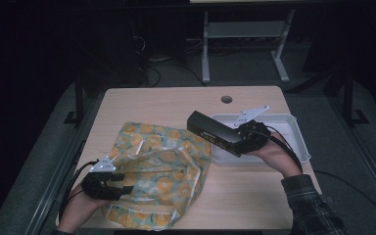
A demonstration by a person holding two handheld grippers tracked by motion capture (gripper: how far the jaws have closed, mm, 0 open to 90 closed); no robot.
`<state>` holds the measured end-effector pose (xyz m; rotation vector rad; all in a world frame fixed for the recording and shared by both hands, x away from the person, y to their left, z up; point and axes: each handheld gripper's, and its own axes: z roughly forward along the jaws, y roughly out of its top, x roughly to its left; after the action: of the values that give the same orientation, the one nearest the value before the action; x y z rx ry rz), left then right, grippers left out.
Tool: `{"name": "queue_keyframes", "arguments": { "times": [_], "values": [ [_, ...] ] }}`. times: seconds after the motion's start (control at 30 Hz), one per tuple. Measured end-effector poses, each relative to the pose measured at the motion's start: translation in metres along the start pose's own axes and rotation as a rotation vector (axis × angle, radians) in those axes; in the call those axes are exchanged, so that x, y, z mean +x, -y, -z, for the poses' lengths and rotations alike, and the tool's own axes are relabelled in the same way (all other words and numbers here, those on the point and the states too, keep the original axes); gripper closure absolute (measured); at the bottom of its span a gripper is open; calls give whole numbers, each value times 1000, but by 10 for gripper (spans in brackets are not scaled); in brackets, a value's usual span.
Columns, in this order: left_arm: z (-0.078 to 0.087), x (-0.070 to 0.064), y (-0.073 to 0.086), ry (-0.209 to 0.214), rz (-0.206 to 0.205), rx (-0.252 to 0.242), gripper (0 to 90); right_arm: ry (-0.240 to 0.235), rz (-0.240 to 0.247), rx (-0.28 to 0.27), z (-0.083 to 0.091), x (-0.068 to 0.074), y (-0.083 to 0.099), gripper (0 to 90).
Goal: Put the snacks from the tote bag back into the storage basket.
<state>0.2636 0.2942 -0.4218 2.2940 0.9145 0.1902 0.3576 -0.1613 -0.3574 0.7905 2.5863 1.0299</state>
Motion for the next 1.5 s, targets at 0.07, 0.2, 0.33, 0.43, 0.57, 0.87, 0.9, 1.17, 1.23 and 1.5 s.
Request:
{"name": "queue_keyframes", "arguments": {
  "times": [0.07,0.2,0.33,0.43,0.57,0.87,0.9,1.17,1.23,1.5],
  "values": [
    [-1,0,1,1,-1,2,389,6,-6,2,1,-2,4,423],
    [-1,0,0,1,-7,1,389,12,-22,8,3,-6,11,423],
    [-1,-1,0,4,-8,-2,384,22,-34,14,7,-10,21,423],
    [-1,-1,0,3,-12,-4,382,33,-45,21,9,-14,29,423],
    [-1,-2,0,4,-12,-6,382,46,-63,22,14,-20,40,423],
    [-2,-3,0,8,-25,-9,380,87,-91,25,16,-37,56,422],
    [-2,-3,0,8,-27,-12,380,91,-102,32,17,-39,58,422],
    [-2,-3,0,5,-30,-10,381,113,-118,28,19,-53,71,422],
    [-2,-3,0,5,-30,-10,380,115,-118,26,18,-55,74,422],
    [-2,-3,0,3,-30,-10,381,129,-131,34,14,-64,85,421]
  ]
}}
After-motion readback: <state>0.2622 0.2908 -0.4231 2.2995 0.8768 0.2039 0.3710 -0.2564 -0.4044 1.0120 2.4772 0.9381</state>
